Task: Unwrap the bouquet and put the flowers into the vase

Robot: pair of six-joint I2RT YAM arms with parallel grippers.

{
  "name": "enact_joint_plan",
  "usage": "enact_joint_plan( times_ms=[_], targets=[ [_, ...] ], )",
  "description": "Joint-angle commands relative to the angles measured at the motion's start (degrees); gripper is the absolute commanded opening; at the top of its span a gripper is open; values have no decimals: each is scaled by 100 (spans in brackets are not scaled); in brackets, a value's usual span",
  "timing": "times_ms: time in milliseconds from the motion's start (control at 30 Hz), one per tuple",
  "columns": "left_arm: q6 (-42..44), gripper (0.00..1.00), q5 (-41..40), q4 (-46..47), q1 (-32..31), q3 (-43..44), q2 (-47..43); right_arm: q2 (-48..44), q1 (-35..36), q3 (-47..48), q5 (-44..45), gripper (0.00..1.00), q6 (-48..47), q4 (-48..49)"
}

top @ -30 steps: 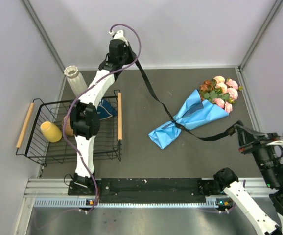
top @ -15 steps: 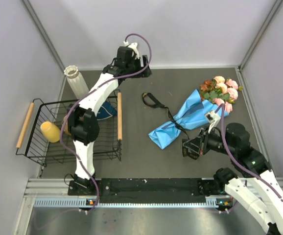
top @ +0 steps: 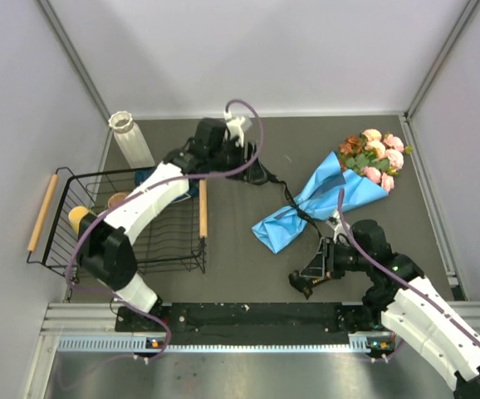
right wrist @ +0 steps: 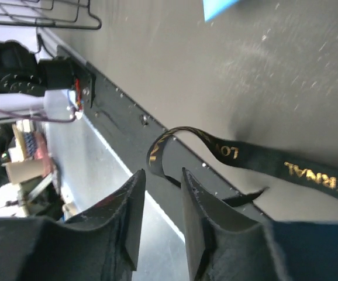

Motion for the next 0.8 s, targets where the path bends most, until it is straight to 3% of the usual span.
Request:
enact_joint_plan(
  times_ms=[0, 133, 267, 333, 400, 467, 633, 767],
  targets=[
    [3, 65, 305, 421, -280, -729, -689, 423, -54, 722, 944, 35, -374, 512],
    [-40, 64, 182, 526, -394, -1037, -1093, 1547, -633, 1478, 1946, 38, -912, 713],
    [-330, 59, 235, 640, -587, -1213, -1015, 2786, -1144, 1804, 1422, 42, -903, 1547],
    [-435, 59, 52, 798, -772, -1362, -936, 3498, -1144, 2199, 1341, 24, -1122, 1654],
    [-541, 59, -72, 939, -965, -1450, -822, 3902, -1144, 2550, 1586, 19, -1394, 1549],
    [-629, 59, -160, 1071, -1123, -1512, -682, 4053, -1144, 2675, 2009, 19, -1509, 1522],
    [-691, 59, -257, 1221, -1300, -1424, -5, 4510, -1092, 2754, 2018, 27, -1677, 1654],
    [-769, 41, -371, 1072, -1317, -1275, 461, 4800, -1004, 2798, 2176, 31, -1730, 1803]
  ],
)
